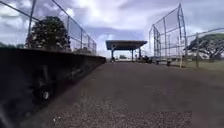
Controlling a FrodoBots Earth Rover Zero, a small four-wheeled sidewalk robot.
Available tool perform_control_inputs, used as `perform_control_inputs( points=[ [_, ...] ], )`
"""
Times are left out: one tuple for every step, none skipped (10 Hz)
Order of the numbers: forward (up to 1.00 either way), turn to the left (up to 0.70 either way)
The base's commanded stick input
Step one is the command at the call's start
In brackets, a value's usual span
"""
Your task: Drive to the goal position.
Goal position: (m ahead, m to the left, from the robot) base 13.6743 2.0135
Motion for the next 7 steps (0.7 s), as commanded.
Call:
perform_control_inputs(
  points=[
    [0.70, 0.00],
    [0.70, 0.00],
    [0.70, 0.00],
    [0.70, 0.00],
    [0.70, 0.00],
    [0.70, 0.00],
    [0.70, 0.00]
  ],
)
